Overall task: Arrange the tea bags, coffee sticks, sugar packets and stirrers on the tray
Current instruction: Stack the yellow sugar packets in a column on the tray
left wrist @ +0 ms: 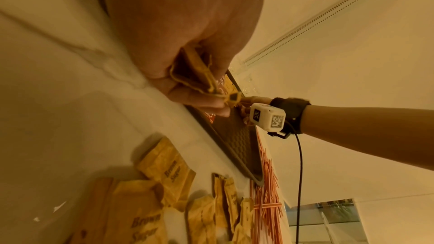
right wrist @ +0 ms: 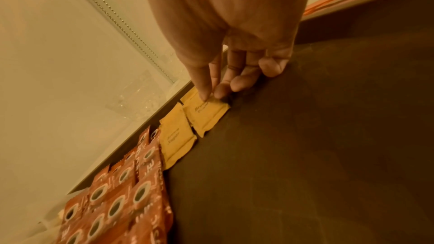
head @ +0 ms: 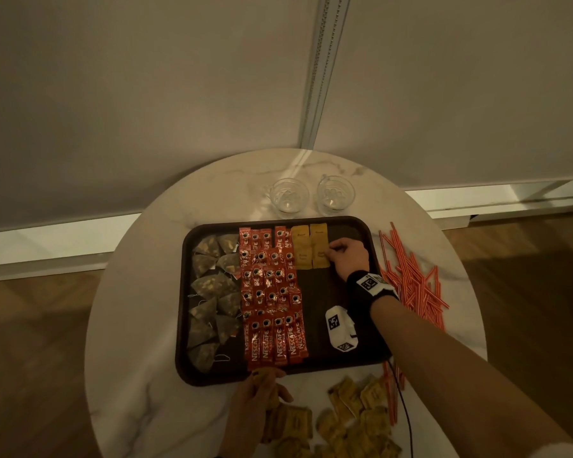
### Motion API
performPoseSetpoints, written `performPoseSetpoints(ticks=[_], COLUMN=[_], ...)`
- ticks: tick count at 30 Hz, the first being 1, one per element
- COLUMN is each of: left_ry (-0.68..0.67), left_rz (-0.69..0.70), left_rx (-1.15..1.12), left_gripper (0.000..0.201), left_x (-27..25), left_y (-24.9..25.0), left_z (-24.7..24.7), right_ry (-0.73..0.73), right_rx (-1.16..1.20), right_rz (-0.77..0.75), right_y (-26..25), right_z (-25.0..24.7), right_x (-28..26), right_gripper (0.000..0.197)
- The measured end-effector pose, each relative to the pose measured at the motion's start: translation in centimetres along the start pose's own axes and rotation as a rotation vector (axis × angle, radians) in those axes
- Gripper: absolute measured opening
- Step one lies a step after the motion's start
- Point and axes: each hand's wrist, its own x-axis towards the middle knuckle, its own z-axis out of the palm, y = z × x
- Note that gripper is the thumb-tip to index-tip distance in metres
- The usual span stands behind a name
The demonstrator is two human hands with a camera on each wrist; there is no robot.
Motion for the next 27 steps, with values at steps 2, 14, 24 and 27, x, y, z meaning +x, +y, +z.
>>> performPoseSetpoints(ticks=[2, 14, 24, 27], left_ry=[0.001, -0.017, -0.133, -0.148], left_rz=[0.005, -0.009, 0.067, 0.1], left_rx=[0.003, -0.074, -0.138, -0.087], left_gripper=[0.023, 0.022, 0.019, 0.017], left_x=[-0.1, -0.4, -3.7, -4.7], left_y=[0.1, 0.0, 2.1, 2.4], left_z=[-0.1, -0.7, -1.5, -1.9], right_ry=[0.006, -0.01, -0.052, -0.087], right_rx=[0.007, 0.018, 0.197, 0.232], right_rz=[-0.001, 0.03, 0.08, 0.047], right_y=[-0.1, 0.0, 3.2, 4.1], right_z=[-0.1, 0.0, -0.8, -1.0], right_x=[0.2, -0.1, -6.5, -11.5], right_gripper=[0.012, 0.016, 0.015, 0.006])
